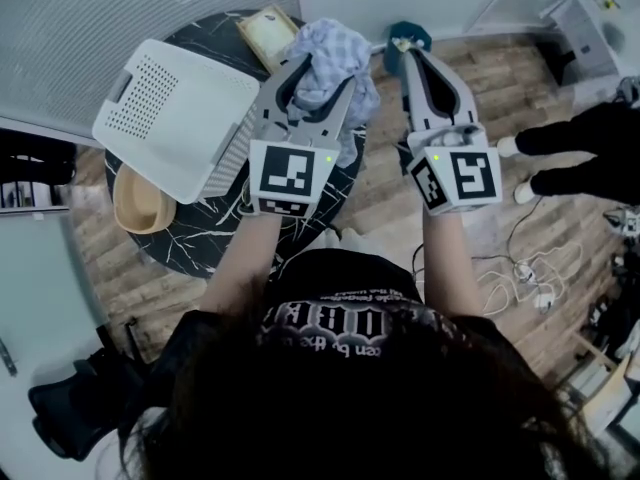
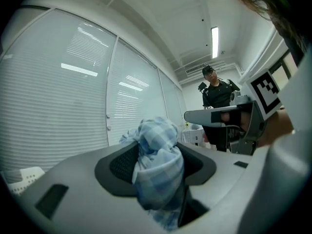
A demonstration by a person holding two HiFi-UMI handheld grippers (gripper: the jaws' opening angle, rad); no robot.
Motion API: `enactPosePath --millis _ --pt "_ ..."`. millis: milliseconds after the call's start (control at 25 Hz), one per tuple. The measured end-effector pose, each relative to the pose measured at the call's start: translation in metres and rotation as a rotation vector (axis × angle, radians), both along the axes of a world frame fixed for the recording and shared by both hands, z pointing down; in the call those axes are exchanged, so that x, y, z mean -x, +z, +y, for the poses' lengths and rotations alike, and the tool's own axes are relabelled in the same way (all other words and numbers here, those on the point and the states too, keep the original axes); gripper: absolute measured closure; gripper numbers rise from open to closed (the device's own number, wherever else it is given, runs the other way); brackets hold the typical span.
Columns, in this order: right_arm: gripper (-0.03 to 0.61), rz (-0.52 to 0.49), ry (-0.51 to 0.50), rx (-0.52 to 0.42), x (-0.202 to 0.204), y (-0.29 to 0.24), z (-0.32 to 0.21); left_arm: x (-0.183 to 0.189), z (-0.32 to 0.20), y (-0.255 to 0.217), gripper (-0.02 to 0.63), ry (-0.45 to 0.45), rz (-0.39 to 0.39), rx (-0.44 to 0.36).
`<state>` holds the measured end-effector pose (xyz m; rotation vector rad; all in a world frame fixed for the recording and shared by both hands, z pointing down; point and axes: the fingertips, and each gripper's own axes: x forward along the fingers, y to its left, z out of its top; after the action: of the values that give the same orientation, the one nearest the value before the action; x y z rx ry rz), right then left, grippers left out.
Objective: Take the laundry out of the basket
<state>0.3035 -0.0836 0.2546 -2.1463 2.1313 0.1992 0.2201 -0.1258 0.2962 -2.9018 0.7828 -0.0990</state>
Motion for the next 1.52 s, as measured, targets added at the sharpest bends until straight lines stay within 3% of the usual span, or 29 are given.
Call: enactPosePath --millis 560,1520 --pt "0.552 0.020 -0.015 0.034 0.010 0.027 0.000 0.004 0.001 0.009 0.387 -0.021 0.003 0.010" --pt "0.552 0.057 -0.022 0.036 0.021 0.024 -0.002 0.009 0.002 0.018 0.387 -0.025 -0.026 0.014"
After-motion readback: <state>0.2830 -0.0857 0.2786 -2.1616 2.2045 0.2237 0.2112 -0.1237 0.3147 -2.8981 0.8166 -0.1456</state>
